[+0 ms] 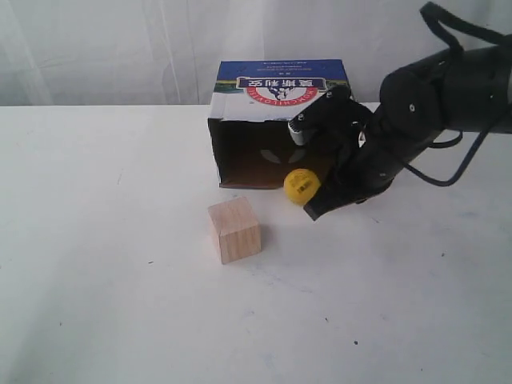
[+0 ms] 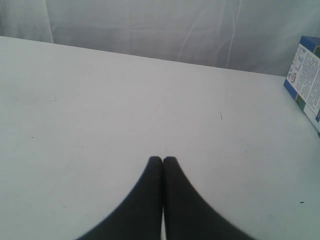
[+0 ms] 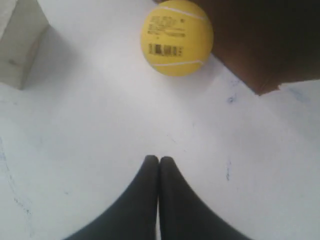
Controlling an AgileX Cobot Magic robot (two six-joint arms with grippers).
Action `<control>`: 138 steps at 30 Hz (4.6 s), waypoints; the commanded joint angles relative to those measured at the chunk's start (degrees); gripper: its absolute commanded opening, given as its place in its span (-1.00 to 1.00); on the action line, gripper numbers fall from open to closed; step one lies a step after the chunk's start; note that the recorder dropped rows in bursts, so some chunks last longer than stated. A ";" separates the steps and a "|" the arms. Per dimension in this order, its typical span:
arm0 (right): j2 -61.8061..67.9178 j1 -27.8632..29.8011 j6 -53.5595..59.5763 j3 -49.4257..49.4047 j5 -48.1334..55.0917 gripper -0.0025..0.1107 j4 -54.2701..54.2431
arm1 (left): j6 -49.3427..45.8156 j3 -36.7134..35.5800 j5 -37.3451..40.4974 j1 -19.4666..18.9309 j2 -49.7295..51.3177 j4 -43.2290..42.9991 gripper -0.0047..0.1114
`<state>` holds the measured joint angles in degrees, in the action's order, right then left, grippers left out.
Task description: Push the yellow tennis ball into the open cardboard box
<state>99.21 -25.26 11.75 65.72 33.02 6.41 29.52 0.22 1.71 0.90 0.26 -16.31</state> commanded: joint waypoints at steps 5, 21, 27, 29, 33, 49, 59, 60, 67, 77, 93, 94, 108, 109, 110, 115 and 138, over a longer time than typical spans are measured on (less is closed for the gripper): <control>9.18 -2.54 11.59 6.91 -10.60 -0.96 -18.76 | 0.11 -0.22 -0.44 -0.15 -0.18 0.02 -0.92; 29.40 -6.02 17.67 29.60 -6.43 -0.96 -27.27 | 0.11 -0.22 -0.44 -0.15 -0.18 0.02 -0.92; 29.40 -6.02 17.67 29.60 -5.75 -0.96 -27.27 | 0.11 -0.22 -0.44 -0.15 -0.18 0.02 -0.92; 29.40 -6.02 17.67 29.60 -5.63 -0.96 -27.16 | 0.11 -0.22 -0.44 -0.15 -0.18 0.02 -0.92; 29.06 -6.02 17.55 29.60 -5.16 -0.96 -26.40 | 0.11 -0.22 -0.44 -0.15 -0.18 0.02 -0.92; 20.27 -3.37 4.51 29.60 -3.00 -0.96 -11.18 | 0.11 -0.22 -0.44 -0.15 -0.18 0.02 -0.92; 23.10 -4.83 7.48 29.47 0.31 -0.96 -17.73 | 0.11 -0.22 -0.44 -0.15 -0.18 0.02 -0.92; 23.59 -4.82 7.62 29.47 0.41 -0.96 -17.73 | 0.11 -0.22 -0.44 -0.15 -0.18 0.02 -0.92; 26.29 -4.82 7.92 29.47 1.92 -0.96 -17.73 | 0.11 -0.22 -0.44 -0.15 -0.18 0.02 -0.92; 26.01 -2.22 3.80 29.47 1.26 -0.96 -10.00 | 0.11 -0.22 -0.44 -0.15 -0.18 0.02 -0.92; 19.70 -1.23 3.04 29.47 2.66 -0.96 -8.09 | 0.11 -0.22 -0.44 -0.15 -0.18 0.02 -0.92; 19.57 -1.49 3.18 29.47 3.59 -0.96 -8.54 | 0.11 -0.22 -0.44 -0.15 -0.18 0.02 -0.92; 23.46 -2.85 8.00 29.47 7.68 -0.96 -15.56 | 0.11 -0.22 -0.44 -0.15 -0.18 0.02 -0.92; 23.74 -2.85 8.00 29.36 8.31 -0.96 -15.56 | 0.11 -0.22 -0.44 -0.15 -0.18 0.02 -0.92; 24.01 -2.85 8.00 29.25 8.82 -0.96 -15.56 | 0.11 -0.22 -0.44 -0.15 -0.18 0.02 -0.92; 24.24 -2.14 7.89 28.12 8.86 -0.96 -14.28 | 0.11 -0.22 -0.44 -0.15 -0.18 0.02 -0.92; 16.29 -3.54 5.95 21.21 9.87 -0.96 -8.40 | 0.11 -0.22 -0.44 -0.15 -0.18 0.02 -0.92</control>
<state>114.93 -28.64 18.06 89.25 43.07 -1.30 29.52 0.22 1.60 0.90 0.26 -16.31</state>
